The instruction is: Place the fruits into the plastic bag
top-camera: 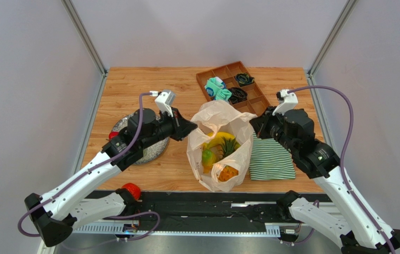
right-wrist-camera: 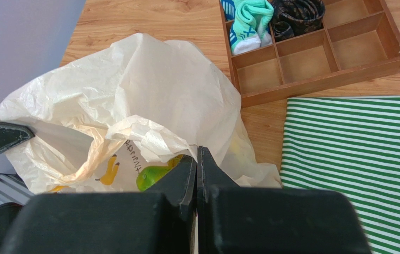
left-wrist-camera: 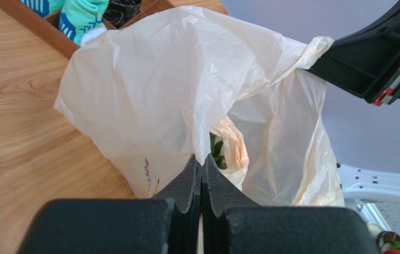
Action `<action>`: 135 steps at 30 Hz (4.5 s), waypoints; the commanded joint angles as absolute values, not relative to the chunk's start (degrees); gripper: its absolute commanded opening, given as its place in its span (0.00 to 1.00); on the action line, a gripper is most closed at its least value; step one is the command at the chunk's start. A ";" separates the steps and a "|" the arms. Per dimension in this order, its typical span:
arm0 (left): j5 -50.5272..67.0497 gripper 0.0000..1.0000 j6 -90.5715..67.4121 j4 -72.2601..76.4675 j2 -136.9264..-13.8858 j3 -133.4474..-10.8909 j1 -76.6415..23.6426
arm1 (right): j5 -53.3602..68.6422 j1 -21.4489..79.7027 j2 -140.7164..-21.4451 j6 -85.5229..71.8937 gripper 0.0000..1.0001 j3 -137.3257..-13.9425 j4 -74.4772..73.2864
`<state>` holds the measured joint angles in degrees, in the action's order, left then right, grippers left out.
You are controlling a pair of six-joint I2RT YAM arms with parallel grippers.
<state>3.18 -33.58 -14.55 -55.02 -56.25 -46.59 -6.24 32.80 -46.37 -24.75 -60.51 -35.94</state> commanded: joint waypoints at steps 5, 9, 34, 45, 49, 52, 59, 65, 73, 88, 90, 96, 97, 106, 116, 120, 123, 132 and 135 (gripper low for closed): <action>13.45 0.00 -39.11 -9.23 -57.39 -50.36 -41.84 | -7.47 32.70 -47.72 -23.47 0.00 -60.38 -33.49; 12.04 0.00 -38.59 -11.16 -58.53 -50.89 -41.22 | -6.86 32.70 -48.34 -23.82 0.00 -60.21 -33.14; -2.28 0.98 -35.33 -36.99 -45.61 -47.91 8.51 | -3.70 32.70 -47.29 -22.85 0.00 -58.89 -31.29; 0.97 0.99 -38.85 -30.94 -58.70 -44.12 19.42 | -0.79 32.61 -46.49 -23.11 0.00 -57.22 -29.00; 2.02 0.99 -39.29 -29.36 -62.83 -44.30 19.95 | 1.05 32.61 -45.97 -22.85 0.00 -56.69 -28.83; 1.50 0.99 -39.20 -28.04 -65.12 -44.21 20.48 | 1.49 32.70 -45.88 -22.68 0.00 -56.69 -28.92; 1.23 0.99 -37.62 -25.67 -71.10 -45.96 21.62 | 1.32 32.70 -45.44 -21.97 0.00 -56.43 -29.27; 1.84 0.97 -37.44 -24.00 -75.76 -48.16 22.06 | 1.23 32.69 -45.35 -21.88 0.00 -56.07 -29.36; 3.60 0.91 -37.09 -21.97 -81.46 -50.27 22.06 | 1.58 32.70 -45.70 -21.97 0.00 -55.81 -29.00; 5.10 0.58 -36.04 -21.00 -83.32 -51.59 22.06 | 1.41 32.69 -45.53 -22.15 0.00 -56.07 -29.35; 5.27 0.57 -35.95 -20.74 -82.62 -51.59 22.06 | 1.41 32.70 -45.44 -22.15 0.00 -56.16 -29.44; 5.01 0.55 -33.67 -21.01 -75.87 -54.05 21.97 | 0.88 32.69 -45.35 -21.97 0.00 -56.69 -30.50; 5.53 0.54 -33.40 -20.74 -74.37 -54.57 21.89 | 0.88 32.70 -45.18 -21.97 0.00 -56.69 -30.59; 4.04 0.49 -24.71 -15.74 -56.70 -60.99 -2.60 | 0.18 32.61 -46.05 -22.50 0.00 -57.74 -31.02; 13.28 0.50 -16.00 -4.74 -54.31 -62.22 -39.09 | 0.09 32.70 -47.02 -23.38 0.00 -58.18 -31.55; 13.45 0.51 -13.55 -4.04 -56.86 -63.01 -48.23 | 0.17 32.69 -47.02 -23.64 0.00 -58.01 -31.64; 13.18 0.51 -10.91 -6.32 -60.11 -64.60 -51.93 | 0.17 32.61 -47.11 -23.82 0.00 -58.10 -31.82; 14.42 0.51 -10.02 -10.89 -68.02 -64.34 -53.61 | -2.02 32.61 -47.20 -23.73 0.00 -58.27 -32.43; 11.44 0.51 -10.28 -12.39 -69.69 -63.46 -53.61 | -1.85 32.70 -47.37 -23.82 0.00 -58.18 -32.26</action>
